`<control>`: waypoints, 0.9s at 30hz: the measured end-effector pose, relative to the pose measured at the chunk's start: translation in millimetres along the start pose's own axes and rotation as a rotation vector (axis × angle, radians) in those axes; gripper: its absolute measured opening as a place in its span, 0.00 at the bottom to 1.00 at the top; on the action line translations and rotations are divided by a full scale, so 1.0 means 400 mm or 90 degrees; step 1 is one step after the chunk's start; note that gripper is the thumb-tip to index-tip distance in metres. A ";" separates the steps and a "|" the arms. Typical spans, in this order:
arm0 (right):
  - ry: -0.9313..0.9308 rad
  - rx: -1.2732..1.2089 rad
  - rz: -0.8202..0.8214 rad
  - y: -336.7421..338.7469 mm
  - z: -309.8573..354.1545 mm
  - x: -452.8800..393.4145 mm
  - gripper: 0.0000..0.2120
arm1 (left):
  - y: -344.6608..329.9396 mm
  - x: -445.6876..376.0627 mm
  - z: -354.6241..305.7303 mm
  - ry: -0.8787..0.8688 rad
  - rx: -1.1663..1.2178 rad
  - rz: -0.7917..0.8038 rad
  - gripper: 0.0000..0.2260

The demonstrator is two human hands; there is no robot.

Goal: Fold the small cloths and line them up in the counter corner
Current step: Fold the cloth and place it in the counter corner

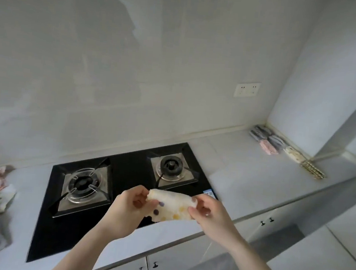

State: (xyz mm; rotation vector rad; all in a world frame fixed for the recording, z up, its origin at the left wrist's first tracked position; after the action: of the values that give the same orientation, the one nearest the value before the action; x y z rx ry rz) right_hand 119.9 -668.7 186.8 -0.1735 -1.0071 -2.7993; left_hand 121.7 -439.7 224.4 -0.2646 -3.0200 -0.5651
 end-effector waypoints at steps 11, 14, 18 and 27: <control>-0.065 0.063 0.056 0.379 -0.283 -0.208 0.05 | -0.360 -0.307 -0.150 0.049 -0.002 -0.032 0.01; -0.082 0.034 0.049 0.420 -0.315 -0.250 0.06 | -0.399 -0.372 -0.177 0.052 0.005 -0.043 0.01; -0.145 -0.032 0.001 0.465 -0.390 -0.299 0.05 | -0.430 -0.474 -0.188 0.050 -0.004 -0.052 0.02; -0.478 -0.369 -0.206 0.584 -0.745 -0.323 0.03 | -0.539 -0.622 -0.150 0.083 -0.110 0.062 0.04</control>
State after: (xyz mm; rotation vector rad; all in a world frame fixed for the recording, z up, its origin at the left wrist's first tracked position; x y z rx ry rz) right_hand 274.9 -1022.5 82.6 -1.3062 -0.2667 -3.3093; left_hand 329.5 -698.9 182.2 -0.3669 -2.8192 -0.8022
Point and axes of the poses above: each hand's wrist, its own x-axis away from the middle knuckle, its own y-axis out of the back of the hand, z = x × y, the point moved 10 cm from there along -x, towards the middle knuckle, and after that the axes turned 12 degrees about x, right-handed, at the moved point
